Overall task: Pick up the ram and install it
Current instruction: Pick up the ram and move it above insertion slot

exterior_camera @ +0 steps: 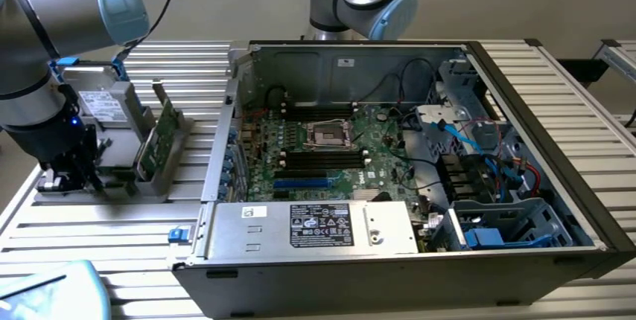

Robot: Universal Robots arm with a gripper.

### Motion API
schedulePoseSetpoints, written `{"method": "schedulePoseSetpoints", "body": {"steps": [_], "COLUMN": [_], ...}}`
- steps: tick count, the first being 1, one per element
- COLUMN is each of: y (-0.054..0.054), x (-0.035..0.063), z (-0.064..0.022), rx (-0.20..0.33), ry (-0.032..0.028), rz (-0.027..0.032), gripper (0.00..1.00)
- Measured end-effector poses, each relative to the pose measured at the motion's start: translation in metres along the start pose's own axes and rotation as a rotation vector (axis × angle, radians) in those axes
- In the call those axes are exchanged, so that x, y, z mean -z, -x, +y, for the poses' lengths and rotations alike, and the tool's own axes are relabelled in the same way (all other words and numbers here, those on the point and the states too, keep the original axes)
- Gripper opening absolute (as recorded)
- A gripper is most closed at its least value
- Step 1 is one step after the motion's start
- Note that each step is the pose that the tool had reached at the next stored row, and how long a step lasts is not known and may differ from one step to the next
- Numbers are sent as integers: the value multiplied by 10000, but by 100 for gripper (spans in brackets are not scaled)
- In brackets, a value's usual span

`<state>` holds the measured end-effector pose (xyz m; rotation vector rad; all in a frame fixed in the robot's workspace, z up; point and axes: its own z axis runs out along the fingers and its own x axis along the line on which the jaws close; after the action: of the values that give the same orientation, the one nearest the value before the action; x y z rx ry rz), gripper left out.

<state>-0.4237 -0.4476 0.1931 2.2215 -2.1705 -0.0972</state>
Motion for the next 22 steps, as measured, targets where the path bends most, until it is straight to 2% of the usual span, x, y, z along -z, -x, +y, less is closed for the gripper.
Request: {"method": "schedulePoseSetpoints", "body": {"steps": [4,11,18,22], "y": [1,3,9,6], "x": [10,162,460,649], "z": [0,11,27,-42], "rx": [1,1,1,1], "ry": [-7,0,0,-2], "rz": [-5,0,-1,-2], "gripper": [14,14,14,14]}}
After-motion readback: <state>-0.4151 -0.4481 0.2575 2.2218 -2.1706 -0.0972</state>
